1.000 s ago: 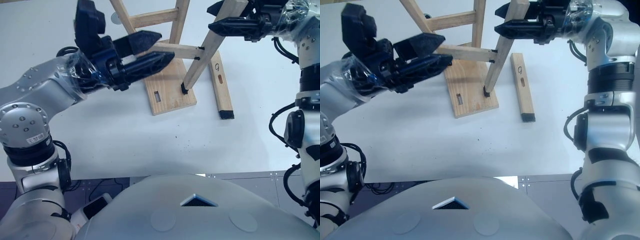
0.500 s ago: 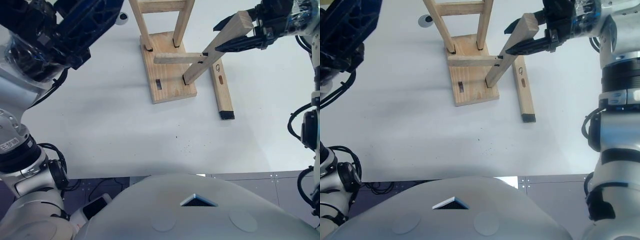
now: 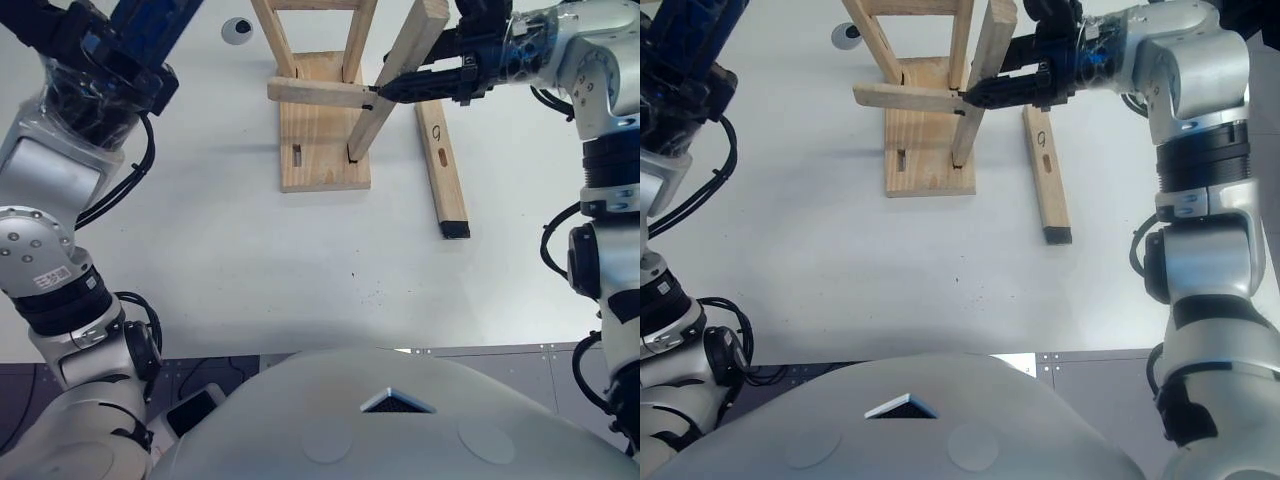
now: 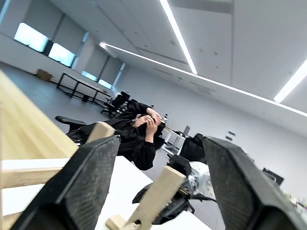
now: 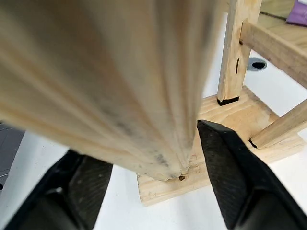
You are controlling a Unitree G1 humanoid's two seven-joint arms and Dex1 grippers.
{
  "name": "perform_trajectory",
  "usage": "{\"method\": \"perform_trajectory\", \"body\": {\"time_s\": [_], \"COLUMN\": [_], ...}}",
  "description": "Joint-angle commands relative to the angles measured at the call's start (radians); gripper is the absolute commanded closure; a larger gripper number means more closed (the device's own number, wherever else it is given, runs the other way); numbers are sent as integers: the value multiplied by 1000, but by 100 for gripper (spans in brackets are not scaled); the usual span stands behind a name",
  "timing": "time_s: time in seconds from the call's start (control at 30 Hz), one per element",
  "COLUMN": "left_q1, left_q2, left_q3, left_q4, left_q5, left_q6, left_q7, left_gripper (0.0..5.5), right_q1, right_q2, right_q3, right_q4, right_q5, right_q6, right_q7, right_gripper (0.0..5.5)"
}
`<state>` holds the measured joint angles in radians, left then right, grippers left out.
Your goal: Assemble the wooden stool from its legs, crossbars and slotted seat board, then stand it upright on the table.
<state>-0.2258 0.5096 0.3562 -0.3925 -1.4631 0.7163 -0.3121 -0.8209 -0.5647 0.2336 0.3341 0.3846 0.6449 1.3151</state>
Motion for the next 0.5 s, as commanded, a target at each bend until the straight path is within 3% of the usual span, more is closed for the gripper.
{"method": "perform_trajectory", "body": {"time_s": [0.03, 0.13, 0.23, 0.3, 0.37, 0.5], "left_q1": [-22, -9, 38, 73, 97, 78], "left_q2": [-38, -54, -67, -72, -68, -47], "left_q3": [22, 21, 58, 84, 104, 88], "left_q4": [43, 32, -14, -44, -57, -14], "left_q5": [-7, 3, -19, -31, -32, 16], "left_q6": [-39, -54, -76, -93, -102, -95], "left_q7": [9, 16, 43, 66, 91, 121], "left_gripper": [235, 235, 235, 235, 235, 235], "right_q1": [19, 67, 170, 245, 320, 522], "right_q2": [-66, -151, -284, -316, -274, -36], "right_q3": [-46, -101, -127, -103, -93, -216], "right_q4": [-168, -258, -320, -280, -267, -425], "right_q5": [73, 111, 81, -15, -96, -103], "right_q6": [55, 87, 77, 68, 145, 364], "right_q7": [73, 104, 121, 10, -186, -569], "right_gripper": [197, 145, 140, 140, 140, 140]}}
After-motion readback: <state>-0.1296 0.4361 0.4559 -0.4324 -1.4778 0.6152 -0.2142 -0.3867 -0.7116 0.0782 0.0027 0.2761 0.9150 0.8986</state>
